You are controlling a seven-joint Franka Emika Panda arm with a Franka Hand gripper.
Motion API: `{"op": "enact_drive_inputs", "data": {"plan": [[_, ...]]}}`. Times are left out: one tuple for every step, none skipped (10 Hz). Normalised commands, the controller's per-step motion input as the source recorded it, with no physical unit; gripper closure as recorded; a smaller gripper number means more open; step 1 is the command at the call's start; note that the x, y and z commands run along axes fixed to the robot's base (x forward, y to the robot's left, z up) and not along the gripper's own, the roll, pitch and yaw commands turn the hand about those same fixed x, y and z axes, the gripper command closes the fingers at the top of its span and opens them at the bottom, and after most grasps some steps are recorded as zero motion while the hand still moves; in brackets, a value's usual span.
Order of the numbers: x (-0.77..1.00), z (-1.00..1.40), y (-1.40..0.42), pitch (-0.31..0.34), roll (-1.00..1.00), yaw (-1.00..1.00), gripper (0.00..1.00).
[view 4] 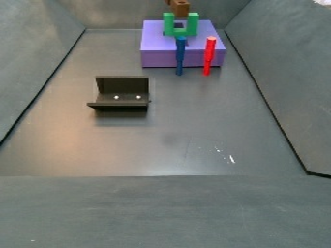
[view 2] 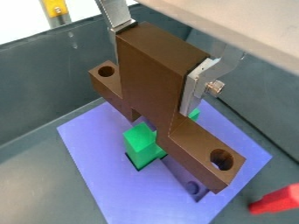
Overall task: Pick up the brown object. Move up. Place the brown object on the fixture. Regrasp the brown object. Move to above the board. Insert the brown object.
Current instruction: Insert the brown object.
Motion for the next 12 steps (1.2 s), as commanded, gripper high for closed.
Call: {"op": "enact_drive_inputs", "data": {"plan": [[0.00,-0.31,-0.10,0.034,0.12,-0.14,1.00],[-0.08,-0.21,-0.07,0.034,0.18,-0.12,1.00],[-0.05,-0.03,0.00,0.121,0.20,-0.14,1.00],[0.00,0.00,0.00,0.169,0.16,-0.35,1.00],[0.00,0.00,0.00,0.164,0.09,-0.43,1.00],[-0.03,-0.01,0.00,0.061,0.00,-0.37,1.00],[0.00,-0.02,0.00,0.000,0.00,-0.36,1.00],[0.00,0.00,0.00,-0.016,-0.05,-0.35,1.00],[-0.11,0.00,0.00,-0.043,-0.08,-0.25,1.00],[-0.23,0.00,0.00,-0.097,-0.17,-0.06,1.00],[-0.26,0.00,0.00,-0.147,-0.19,0.00,1.00],[-0.30,0.00,0.00,-0.156,-0.16,0.00,1.00]]}}
